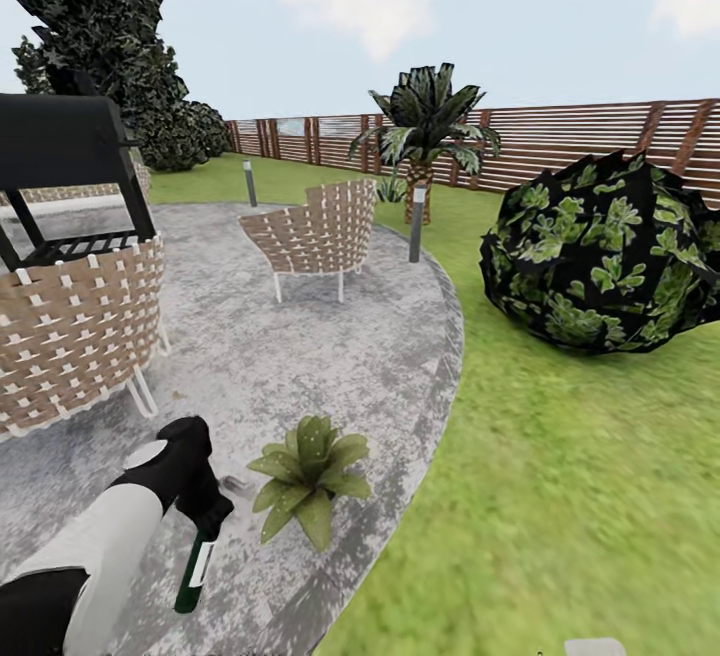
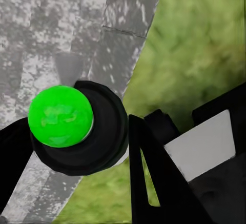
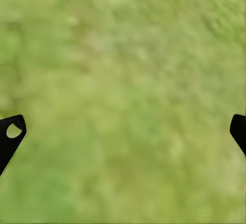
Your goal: Pick up the pesticide atomizer in the garden and spray insectifuge to fully cover both potted plants in the garden.
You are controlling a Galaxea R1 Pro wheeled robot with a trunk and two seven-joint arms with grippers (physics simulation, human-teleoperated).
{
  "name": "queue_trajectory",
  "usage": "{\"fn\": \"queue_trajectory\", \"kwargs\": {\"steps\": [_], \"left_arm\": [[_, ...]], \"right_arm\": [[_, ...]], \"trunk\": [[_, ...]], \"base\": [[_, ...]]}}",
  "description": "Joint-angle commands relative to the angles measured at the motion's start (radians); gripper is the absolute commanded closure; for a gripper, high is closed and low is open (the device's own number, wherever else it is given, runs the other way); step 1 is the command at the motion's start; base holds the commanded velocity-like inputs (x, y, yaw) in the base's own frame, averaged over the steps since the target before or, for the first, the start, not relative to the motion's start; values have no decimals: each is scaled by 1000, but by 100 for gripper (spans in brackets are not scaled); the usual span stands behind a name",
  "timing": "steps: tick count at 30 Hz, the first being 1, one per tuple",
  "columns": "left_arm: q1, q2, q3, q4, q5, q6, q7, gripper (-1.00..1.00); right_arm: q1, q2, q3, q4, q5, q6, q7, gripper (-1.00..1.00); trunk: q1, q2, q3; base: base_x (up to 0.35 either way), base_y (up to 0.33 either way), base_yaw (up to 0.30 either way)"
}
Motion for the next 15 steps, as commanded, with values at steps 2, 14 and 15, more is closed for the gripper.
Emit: {"fn": "queue_trajectory", "kwargs": {"steps": [2, 14, 15], "left_arm": [[-16, 0, -12, -1, -39, 14, -43, 100], [-21, 4, -20, -1, -56, 17, -60, 100], [-20, 3, -20, -1, -56, 18, -60, 100]], "right_arm": [[-1, 0, -6, 2, 11, -3, -5, -100], [-1, 2, -6, 2, 8, -3, -4, -100], [-1, 2, -6, 2, 8, -3, -4, -100]], "trunk": [[0, 0, -1], [0, 0, -1], [0, 0, -1]], "base": [[-1, 0, 79], [0, -18, 6], [38, -217, 0]]}}
